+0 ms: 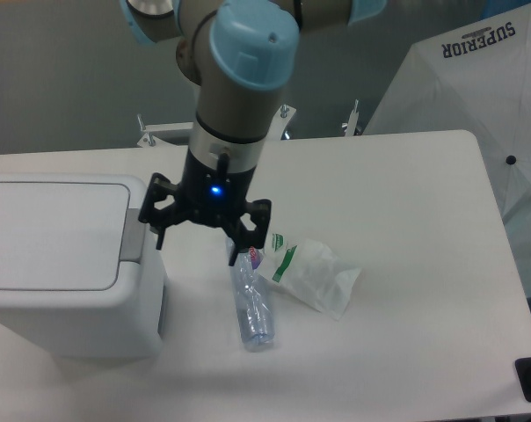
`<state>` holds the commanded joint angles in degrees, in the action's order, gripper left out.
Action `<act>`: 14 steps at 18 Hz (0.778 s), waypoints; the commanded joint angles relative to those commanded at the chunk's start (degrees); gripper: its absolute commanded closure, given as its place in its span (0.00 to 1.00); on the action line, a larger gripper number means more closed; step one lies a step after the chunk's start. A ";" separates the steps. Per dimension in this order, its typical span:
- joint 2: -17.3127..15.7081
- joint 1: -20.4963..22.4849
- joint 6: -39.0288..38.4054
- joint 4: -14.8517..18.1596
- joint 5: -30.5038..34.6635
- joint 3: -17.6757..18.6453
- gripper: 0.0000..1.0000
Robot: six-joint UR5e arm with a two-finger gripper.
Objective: Open the trash can
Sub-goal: 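Push the gripper against the bin lid edge to flip it open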
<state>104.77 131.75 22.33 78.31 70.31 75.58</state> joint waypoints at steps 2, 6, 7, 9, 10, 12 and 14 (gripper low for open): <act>0.00 -0.09 0.00 0.09 0.00 0.09 0.00; -0.09 -0.09 0.00 0.00 0.26 1.14 0.00; 0.00 -0.09 0.00 0.00 0.26 1.23 0.00; 0.00 -0.09 0.00 0.00 0.35 1.32 0.00; 0.09 -0.09 0.00 0.00 0.35 1.32 0.00; 0.18 -0.09 0.00 -0.26 0.35 1.41 0.00; 0.18 -0.09 0.00 -0.70 0.35 1.67 0.00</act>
<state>104.94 131.66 22.32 77.61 70.66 77.25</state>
